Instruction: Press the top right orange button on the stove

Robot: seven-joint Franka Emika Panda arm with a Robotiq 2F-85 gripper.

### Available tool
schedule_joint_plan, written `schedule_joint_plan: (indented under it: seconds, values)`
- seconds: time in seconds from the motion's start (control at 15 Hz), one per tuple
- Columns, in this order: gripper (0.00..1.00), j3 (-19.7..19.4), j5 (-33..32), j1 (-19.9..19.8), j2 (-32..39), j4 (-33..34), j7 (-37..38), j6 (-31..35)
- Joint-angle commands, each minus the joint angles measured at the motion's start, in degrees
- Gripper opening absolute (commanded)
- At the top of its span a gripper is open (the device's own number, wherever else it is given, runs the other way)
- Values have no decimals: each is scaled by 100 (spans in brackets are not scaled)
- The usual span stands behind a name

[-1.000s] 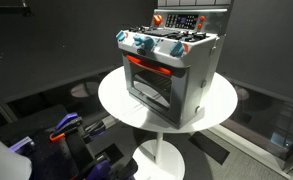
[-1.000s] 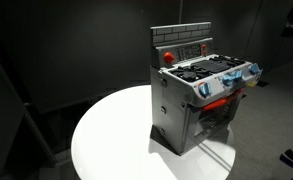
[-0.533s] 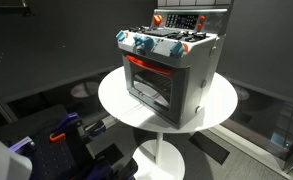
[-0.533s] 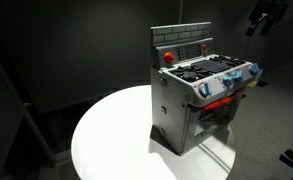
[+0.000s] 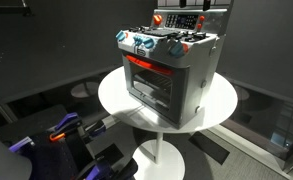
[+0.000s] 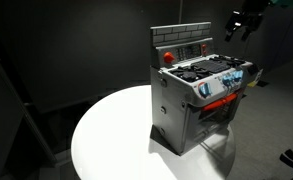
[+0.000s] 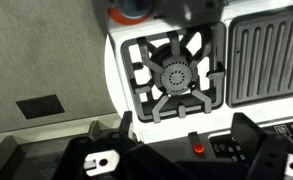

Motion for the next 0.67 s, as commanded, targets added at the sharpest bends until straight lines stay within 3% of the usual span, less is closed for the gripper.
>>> schedule_joint_plan:
  seconds: [0.0,0.6]
  values:
    - [100,62,-97,-98,497,576,332,2]
    - [100,17,-411,-57,1171,1296,949,25]
